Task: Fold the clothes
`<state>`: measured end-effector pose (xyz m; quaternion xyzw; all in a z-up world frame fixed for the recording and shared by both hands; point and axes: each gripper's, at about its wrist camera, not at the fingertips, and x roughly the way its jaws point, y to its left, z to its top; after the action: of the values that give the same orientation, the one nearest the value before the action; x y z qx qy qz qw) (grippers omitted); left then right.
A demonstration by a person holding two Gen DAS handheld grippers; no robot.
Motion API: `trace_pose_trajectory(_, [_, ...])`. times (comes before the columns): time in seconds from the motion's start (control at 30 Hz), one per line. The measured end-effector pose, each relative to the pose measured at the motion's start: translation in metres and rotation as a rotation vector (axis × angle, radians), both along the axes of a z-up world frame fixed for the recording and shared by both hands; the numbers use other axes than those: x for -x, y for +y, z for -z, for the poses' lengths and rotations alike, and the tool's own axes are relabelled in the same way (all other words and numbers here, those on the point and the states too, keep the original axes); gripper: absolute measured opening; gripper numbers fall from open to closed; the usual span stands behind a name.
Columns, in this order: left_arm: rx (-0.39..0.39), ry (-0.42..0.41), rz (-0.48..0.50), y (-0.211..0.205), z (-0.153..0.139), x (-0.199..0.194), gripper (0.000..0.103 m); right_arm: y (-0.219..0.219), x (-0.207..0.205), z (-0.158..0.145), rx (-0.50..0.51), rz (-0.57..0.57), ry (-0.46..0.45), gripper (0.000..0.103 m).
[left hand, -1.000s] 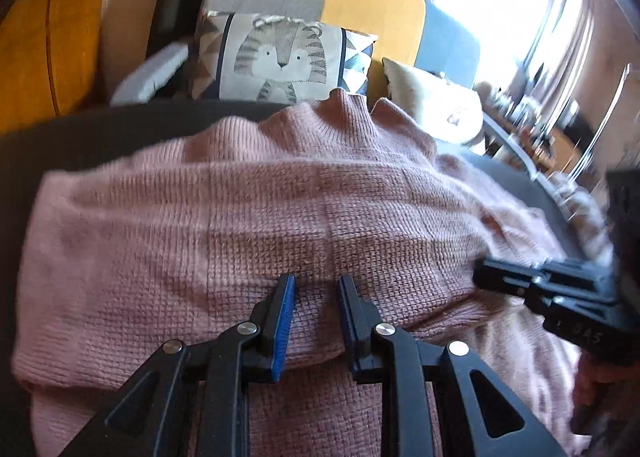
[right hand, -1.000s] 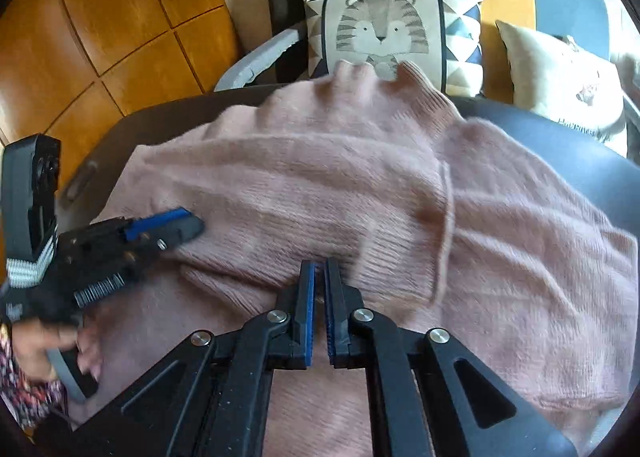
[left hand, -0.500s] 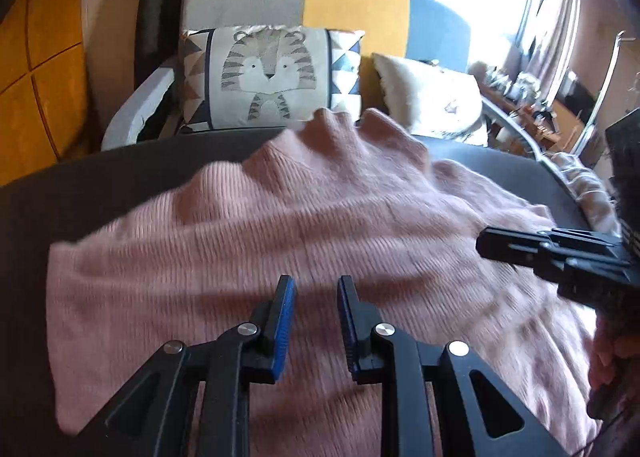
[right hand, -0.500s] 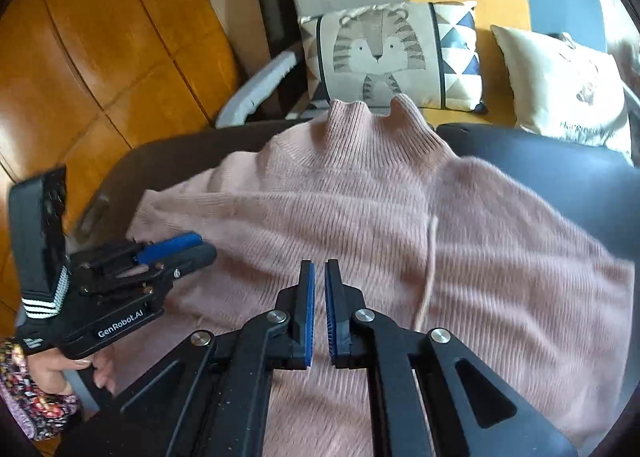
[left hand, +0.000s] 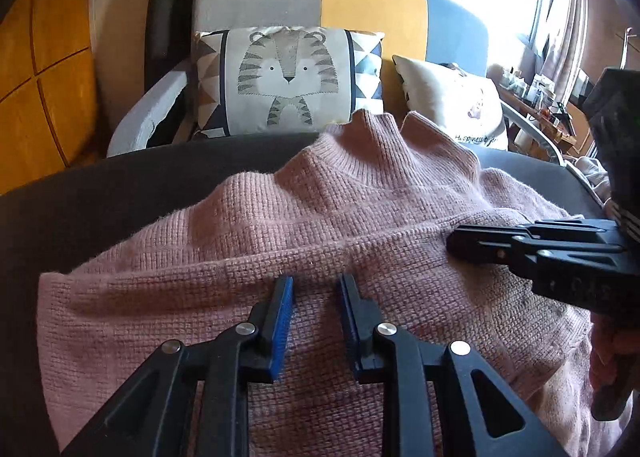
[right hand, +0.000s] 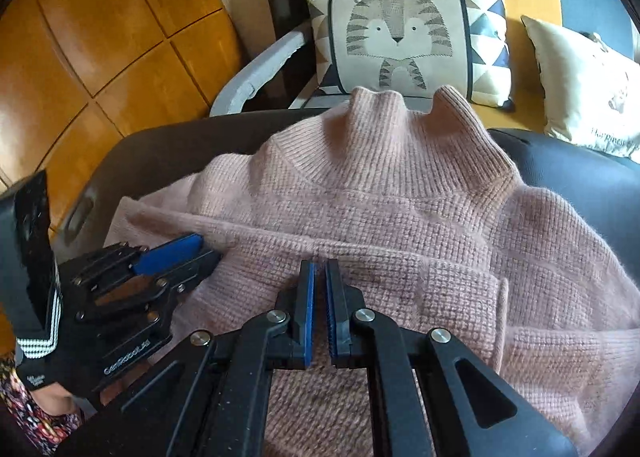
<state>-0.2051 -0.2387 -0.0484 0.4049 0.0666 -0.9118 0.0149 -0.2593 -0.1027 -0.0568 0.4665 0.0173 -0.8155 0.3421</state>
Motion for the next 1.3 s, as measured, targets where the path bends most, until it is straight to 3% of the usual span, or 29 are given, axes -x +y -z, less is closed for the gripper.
trace_pose_trajectory(0.33, [-0.117,0.017,-0.006,-0.014,0.004,-0.004,0.024,0.008,0.005,0.003,-0.017,0.043,0.032,0.001])
trace_pose_trajectory(0.53, [-0.057,-0.026,-0.020,-0.003,-0.009,-0.010,0.024,0.024,-0.012,-0.013,0.048,0.054,0.026,0.006])
trace_pose_trajectory(0.67, [-0.111,0.000,0.004,0.001,-0.020,-0.037,0.024,0.043,-0.047,-0.025,0.012,0.003,0.075,0.008])
trace_pose_trajectory(0.9, [-0.004,-0.045,0.025,0.007,-0.005,-0.065,0.024,0.070,-0.064,-0.007,-0.071,0.051,0.039,0.012])
trace_pose_trajectory(1.1, [-0.011,-0.043,0.042,0.003,0.000,-0.076,0.024,0.091,-0.063,0.002,0.005,0.103,0.013,0.013])
trace_pose_trajectory(1.3, [-0.005,-0.052,0.054,0.002,0.000,-0.077,0.025,0.084,-0.068,-0.002,-0.032,0.118,0.055,0.014])
